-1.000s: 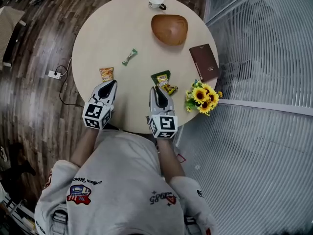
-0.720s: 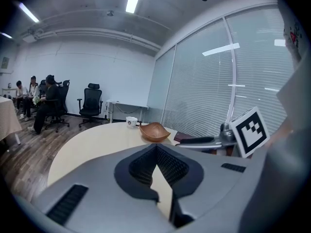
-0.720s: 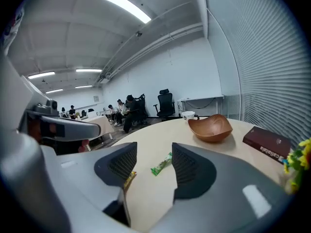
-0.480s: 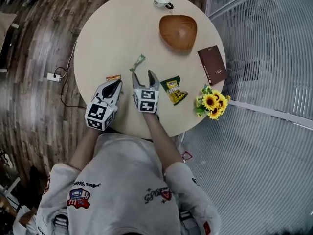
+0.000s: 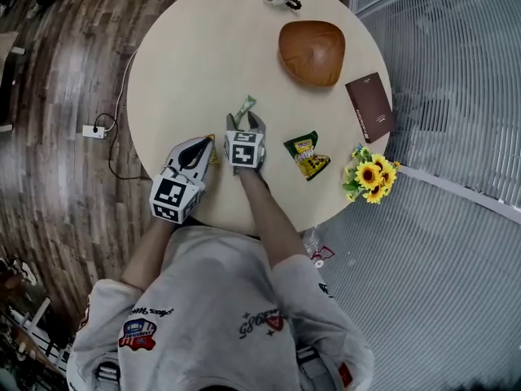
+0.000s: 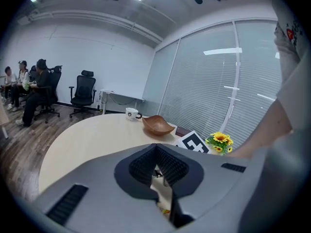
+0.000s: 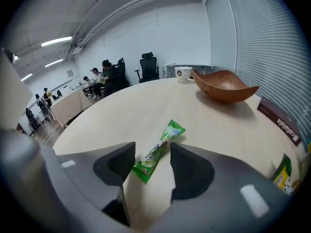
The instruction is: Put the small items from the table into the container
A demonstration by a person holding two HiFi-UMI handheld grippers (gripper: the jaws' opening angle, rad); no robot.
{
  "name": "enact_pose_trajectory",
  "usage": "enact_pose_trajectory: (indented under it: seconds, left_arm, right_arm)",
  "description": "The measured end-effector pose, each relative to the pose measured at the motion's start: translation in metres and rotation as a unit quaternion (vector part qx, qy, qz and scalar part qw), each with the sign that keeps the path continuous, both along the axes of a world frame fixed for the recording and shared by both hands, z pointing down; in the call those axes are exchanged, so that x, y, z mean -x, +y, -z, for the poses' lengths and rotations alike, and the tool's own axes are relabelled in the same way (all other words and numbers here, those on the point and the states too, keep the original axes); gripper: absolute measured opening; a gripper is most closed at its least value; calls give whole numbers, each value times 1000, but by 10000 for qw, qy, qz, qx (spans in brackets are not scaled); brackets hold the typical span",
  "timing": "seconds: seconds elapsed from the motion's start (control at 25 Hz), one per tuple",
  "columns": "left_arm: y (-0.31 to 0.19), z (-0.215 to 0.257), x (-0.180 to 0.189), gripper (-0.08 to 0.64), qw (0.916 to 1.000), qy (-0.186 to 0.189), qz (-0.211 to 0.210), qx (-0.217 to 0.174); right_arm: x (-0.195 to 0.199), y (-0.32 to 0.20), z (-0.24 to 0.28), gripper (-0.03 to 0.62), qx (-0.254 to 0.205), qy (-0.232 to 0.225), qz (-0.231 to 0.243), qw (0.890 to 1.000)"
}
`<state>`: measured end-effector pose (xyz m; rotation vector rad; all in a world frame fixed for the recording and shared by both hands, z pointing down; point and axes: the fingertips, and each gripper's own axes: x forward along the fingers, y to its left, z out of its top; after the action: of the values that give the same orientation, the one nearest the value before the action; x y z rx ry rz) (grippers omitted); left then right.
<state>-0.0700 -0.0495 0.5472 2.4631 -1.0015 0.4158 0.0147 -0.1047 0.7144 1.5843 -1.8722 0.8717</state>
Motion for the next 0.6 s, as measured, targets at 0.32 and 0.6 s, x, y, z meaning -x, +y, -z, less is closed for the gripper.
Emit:
enact_pose_trajectory:
  seconds: [0.32,0.6]
  left_arm:
    - [-24,-11,3,6,9999,61,-139,70]
    - [-31,-6,-4,6,9997,94,-240,37]
  right_arm:
    - [-1,6,-8,77,193,-20,171,9997]
    - [-36,-33,68,74,-1023,-165,32,9946]
